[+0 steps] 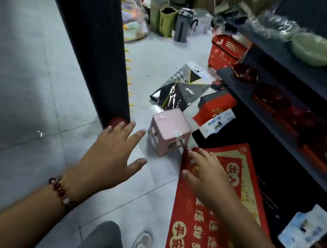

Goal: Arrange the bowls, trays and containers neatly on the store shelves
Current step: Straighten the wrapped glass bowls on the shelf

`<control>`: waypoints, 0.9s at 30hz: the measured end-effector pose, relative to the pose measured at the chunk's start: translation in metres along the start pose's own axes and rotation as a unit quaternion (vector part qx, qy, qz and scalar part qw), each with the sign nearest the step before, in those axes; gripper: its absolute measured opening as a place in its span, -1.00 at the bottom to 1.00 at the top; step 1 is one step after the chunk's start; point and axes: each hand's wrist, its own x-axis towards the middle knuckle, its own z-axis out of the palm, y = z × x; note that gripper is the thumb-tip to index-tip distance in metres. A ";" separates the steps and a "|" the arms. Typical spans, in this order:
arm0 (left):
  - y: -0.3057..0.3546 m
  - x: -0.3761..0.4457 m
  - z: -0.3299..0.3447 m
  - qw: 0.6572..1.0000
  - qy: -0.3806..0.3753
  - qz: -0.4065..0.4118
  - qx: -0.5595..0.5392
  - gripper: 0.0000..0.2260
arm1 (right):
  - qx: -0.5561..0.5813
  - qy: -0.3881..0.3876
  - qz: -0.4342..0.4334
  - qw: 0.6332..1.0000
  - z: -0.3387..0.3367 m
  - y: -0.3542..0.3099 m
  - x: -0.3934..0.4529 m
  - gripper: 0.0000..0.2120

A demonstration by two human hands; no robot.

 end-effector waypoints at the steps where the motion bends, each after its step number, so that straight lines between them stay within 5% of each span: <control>1: -0.004 0.020 -0.001 1.000 -0.001 0.006 -0.003 -0.30 | 0.006 0.004 0.006 1.000 -0.008 0.000 0.017 -0.46; 14: -0.044 0.359 -0.025 0.980 -0.017 0.197 0.011 -0.32 | 0.042 0.079 0.177 0.980 -0.095 0.021 0.250 -0.42; 23: 0.038 0.525 -0.095 0.924 0.020 0.378 0.051 -0.21 | 0.048 0.177 0.271 0.945 -0.197 0.066 0.309 -0.39; 27: 0.098 0.573 -0.109 0.904 0.030 0.421 0.066 -0.31 | 0.036 0.212 0.287 0.933 -0.237 0.103 0.316 -0.39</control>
